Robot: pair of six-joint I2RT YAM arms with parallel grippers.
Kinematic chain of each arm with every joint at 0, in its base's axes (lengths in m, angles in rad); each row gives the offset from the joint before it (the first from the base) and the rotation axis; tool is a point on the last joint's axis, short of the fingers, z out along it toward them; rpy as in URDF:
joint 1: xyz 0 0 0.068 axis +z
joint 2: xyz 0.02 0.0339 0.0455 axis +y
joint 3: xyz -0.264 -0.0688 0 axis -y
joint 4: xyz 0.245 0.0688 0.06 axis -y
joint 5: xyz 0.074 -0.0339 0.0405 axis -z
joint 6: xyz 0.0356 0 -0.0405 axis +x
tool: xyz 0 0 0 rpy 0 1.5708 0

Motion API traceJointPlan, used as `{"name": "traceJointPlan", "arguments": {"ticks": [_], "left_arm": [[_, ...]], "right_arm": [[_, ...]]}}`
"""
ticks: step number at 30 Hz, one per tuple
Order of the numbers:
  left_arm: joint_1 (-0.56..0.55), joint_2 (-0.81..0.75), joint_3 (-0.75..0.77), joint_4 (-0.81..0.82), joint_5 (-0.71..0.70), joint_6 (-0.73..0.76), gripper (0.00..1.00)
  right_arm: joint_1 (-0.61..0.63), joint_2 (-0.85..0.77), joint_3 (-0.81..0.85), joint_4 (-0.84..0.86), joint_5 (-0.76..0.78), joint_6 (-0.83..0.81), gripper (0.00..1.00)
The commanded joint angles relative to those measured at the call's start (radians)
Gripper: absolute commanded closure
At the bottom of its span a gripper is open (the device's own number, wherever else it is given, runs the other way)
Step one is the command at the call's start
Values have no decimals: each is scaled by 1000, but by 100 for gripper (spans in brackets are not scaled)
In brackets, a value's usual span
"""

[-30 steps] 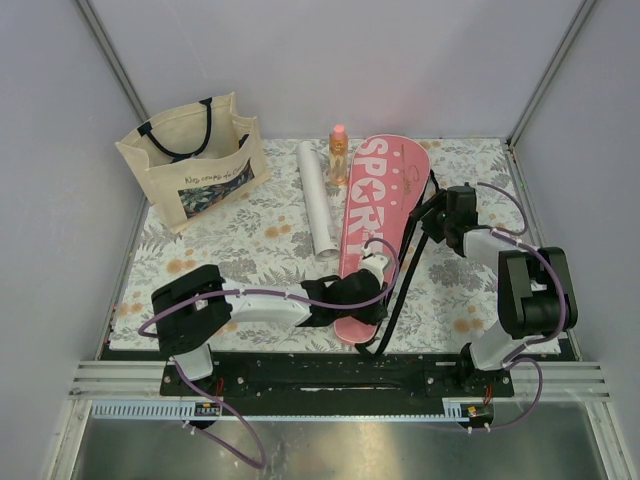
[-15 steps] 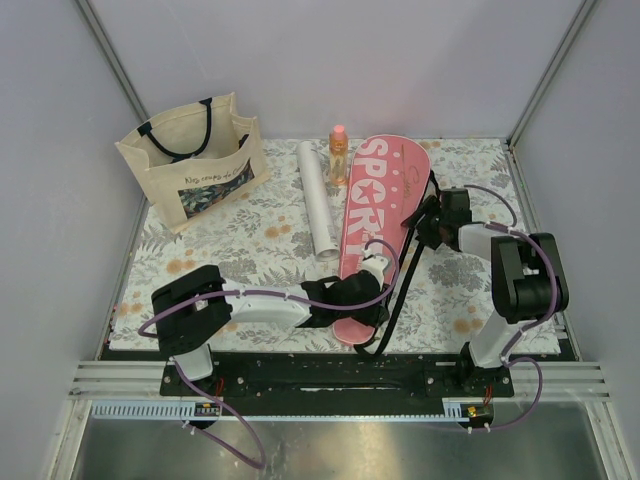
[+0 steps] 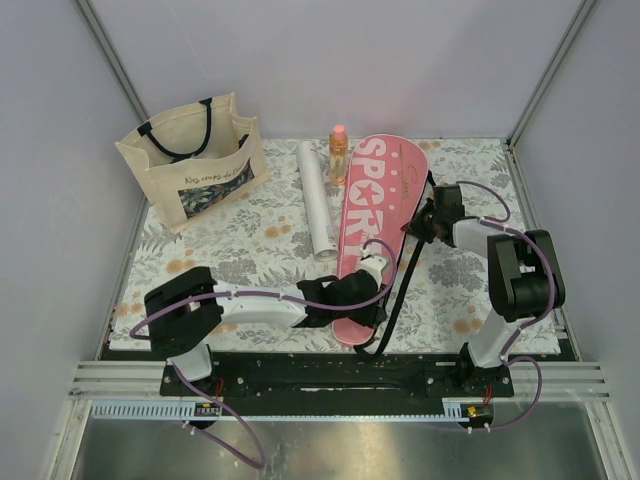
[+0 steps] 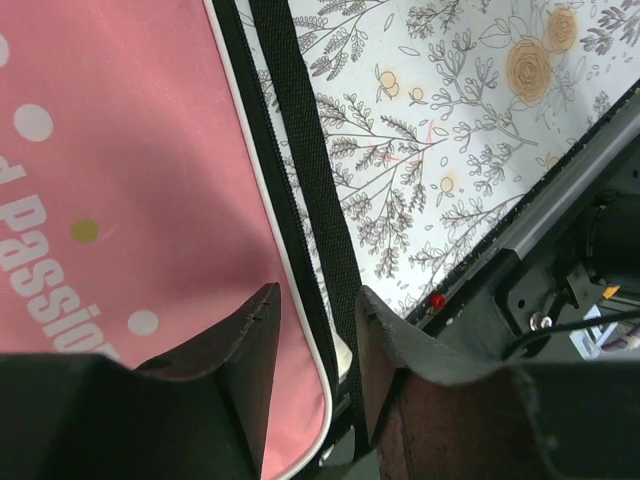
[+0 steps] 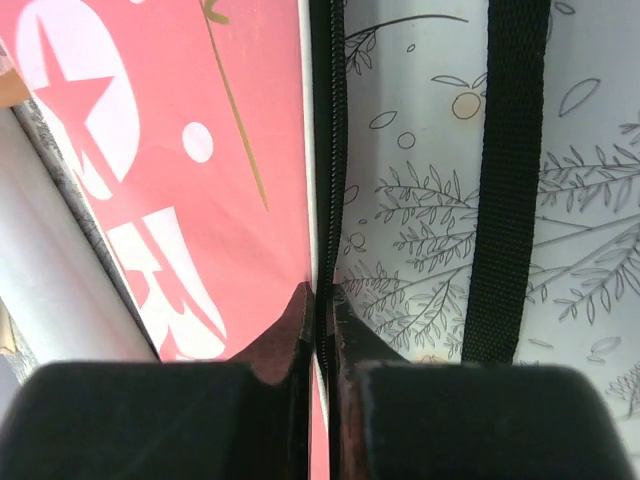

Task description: Pack up the badminton gear

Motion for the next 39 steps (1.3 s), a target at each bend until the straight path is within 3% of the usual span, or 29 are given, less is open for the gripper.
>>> {"name": "traceJointPlan", "arguments": {"ticks": [1,6,12,21,32,39], "left_arm": [[-7,-126,66,-61,-38,40,59],[0,-229,187,-220,-170,130,51],[89,-269,325,-411,-265,202,48],[393,-424,293,-469,-168,183,41],[738,-522,356,-681,-167,48,32],[988,-619,379,-771,-138,-84,29]], "right_arm": [[8,-139,76,-105,95,-83,100],[8,-213,222,-225,147,-208,100],[8,-279,363,-332,214,-388,100],[42,-414,547,-475,239,-693,100],[315,-561,641,-530,160,-948,100],[490,-577,627,-514,78,-1012,100]]}}
